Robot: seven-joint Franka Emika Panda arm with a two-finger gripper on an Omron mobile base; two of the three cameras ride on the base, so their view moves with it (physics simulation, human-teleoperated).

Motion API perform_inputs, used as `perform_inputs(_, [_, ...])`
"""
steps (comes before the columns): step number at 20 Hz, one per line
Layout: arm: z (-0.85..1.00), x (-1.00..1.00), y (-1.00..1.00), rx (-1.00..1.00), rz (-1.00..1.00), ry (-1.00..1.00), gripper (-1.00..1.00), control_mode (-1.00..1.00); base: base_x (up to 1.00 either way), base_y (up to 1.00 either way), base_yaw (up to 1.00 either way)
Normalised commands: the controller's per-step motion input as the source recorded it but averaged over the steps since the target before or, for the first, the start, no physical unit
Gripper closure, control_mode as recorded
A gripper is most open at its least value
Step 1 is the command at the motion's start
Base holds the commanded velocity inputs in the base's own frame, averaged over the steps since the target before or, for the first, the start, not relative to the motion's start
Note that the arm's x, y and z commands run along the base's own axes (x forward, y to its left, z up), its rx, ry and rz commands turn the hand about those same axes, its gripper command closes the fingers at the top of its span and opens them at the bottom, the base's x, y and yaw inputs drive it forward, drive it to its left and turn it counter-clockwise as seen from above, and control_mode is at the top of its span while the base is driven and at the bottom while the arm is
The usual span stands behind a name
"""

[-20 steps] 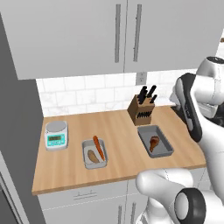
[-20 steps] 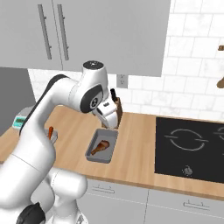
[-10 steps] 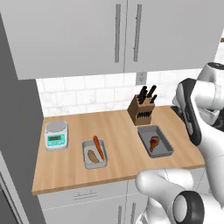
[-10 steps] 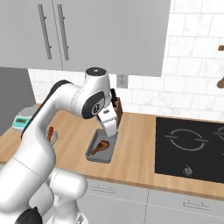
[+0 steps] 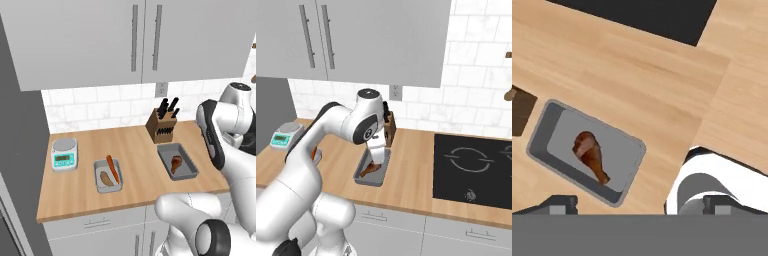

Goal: Take the meat container that has the chicken drumstick and place it on the second highest rack of the freezer. Then take the vegetable container that has the carrot and sweet potato and place it on the highest rack of the freezer.

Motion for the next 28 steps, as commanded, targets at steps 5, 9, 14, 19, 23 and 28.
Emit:
perform_inputs(5, [-0.57, -0.02, 0.26, 0.0, 0.0, 0.09, -1.0, -1.0, 0.0, 0.0, 0.0])
perform_inputs(9, [-0.5, 0.0, 0.15, 0.0, 0.0, 0.1, -1.0, -1.0, 0.0, 0.0, 0.0])
perform_inputs(14, [-0.48, 0.0, 0.05, 0.0, 0.0, 0.09, -1.0, -1.0, 0.0, 0.0, 0.0])
perform_inputs(19, [-0.44, 0.0, 0.01, 0.0, 0.0, 0.05, -1.0, -1.0, 0.0, 0.0, 0.0])
perform_inputs(23, [-0.3, 0.0, 0.0, 0.0, 0.0, 0.03, -1.0, -1.0, 0.0, 0.0, 0.0])
perform_inputs(28, [-0.14, 0.07, 0.0, 0.0, 0.0, 0.0, -1.0, -1.0, 0.0, 0.0, 0.0])
